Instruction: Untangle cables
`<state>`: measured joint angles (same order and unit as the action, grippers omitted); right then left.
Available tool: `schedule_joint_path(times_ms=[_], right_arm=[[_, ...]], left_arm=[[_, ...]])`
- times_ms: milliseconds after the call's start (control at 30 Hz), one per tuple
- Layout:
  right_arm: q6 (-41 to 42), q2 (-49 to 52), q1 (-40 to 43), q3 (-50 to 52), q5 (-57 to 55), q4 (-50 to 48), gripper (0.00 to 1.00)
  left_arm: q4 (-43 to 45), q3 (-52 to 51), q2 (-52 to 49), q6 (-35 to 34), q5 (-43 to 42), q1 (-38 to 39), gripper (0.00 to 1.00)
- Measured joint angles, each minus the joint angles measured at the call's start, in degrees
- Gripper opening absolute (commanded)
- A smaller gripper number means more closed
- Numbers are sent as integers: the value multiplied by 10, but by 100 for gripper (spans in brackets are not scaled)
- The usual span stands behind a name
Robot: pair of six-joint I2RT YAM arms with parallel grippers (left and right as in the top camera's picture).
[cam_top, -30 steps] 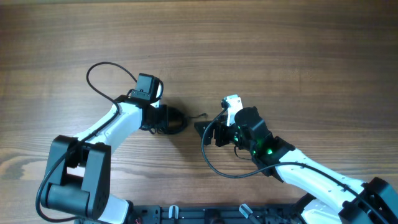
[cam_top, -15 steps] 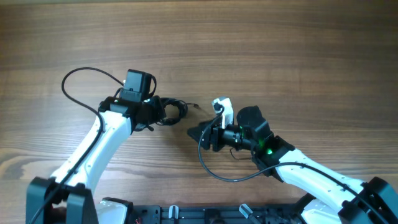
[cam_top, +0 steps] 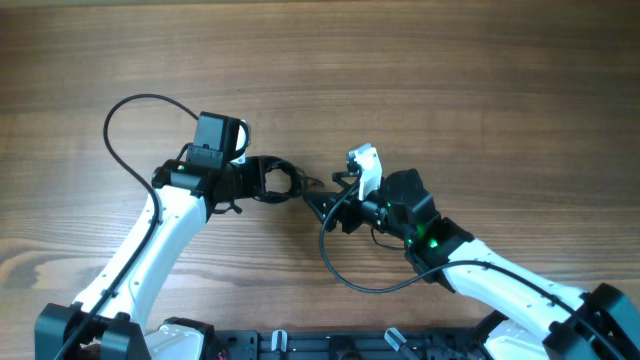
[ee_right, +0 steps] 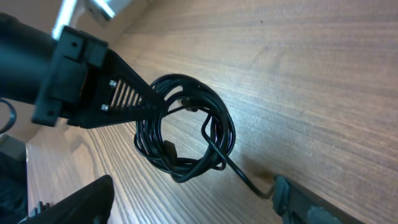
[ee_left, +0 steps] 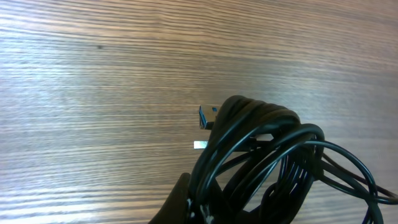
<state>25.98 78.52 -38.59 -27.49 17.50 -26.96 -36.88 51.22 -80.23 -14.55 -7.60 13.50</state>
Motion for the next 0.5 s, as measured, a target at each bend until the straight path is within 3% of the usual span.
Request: schedule_joint_path(times_ms=[133, 300, 400, 500], right_arm=[[40, 35, 0, 0, 23, -18, 65], [66, 77, 0, 0, 71, -64, 57], [80, 82, 0, 0, 84, -89, 35], [99, 83, 0, 0, 88, -94, 27]], left_arm=[[0, 0, 0, 9, -25, 0, 4], [0, 0, 0, 10, -42, 0, 4], [0, 0, 0, 12, -52, 0, 4], [1, 0, 0, 14, -61, 0, 4]])
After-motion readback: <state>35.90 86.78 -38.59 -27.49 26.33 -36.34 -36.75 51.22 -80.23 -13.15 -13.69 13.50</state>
